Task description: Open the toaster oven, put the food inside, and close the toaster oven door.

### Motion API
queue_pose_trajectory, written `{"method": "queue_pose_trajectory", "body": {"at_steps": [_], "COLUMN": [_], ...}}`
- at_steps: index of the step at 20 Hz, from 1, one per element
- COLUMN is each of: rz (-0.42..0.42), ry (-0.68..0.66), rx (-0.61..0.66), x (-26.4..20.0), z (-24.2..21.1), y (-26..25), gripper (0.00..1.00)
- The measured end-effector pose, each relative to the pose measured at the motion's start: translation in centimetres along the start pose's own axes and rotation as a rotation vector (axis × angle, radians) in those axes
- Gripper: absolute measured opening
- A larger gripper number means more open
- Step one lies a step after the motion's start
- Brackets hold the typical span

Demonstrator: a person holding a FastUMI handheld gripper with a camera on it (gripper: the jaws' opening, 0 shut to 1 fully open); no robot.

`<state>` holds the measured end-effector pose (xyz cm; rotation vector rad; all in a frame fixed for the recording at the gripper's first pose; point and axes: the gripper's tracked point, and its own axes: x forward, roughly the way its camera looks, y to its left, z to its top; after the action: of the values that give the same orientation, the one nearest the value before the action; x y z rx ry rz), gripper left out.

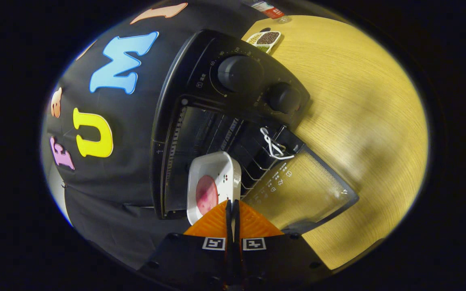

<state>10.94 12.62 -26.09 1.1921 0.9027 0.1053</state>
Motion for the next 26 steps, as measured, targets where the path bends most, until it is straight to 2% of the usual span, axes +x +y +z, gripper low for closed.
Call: {"method": "queue_pose_trajectory", "body": {"at_steps": [14,18,22,23,25,26], "rz": [-0.013,0.031,0.081,0.083,0.102,0.118], "ry": [-0.168,-0.247,-0.237,-0.242,-0.251,-0.231], "rx": [0.070,0.052,0.074,0.071,0.063,0.066], "x": [4.6,4.9,5.1,5.1,4.2,4.2], "z": [2.9,3.7,3.2,3.1,3.3,2.6], "y": [0.9,2.2,3.3,3.5,3.9,4.2], "gripper": [0.02,0.04,0.07,0.03,0.03,0.15]}}
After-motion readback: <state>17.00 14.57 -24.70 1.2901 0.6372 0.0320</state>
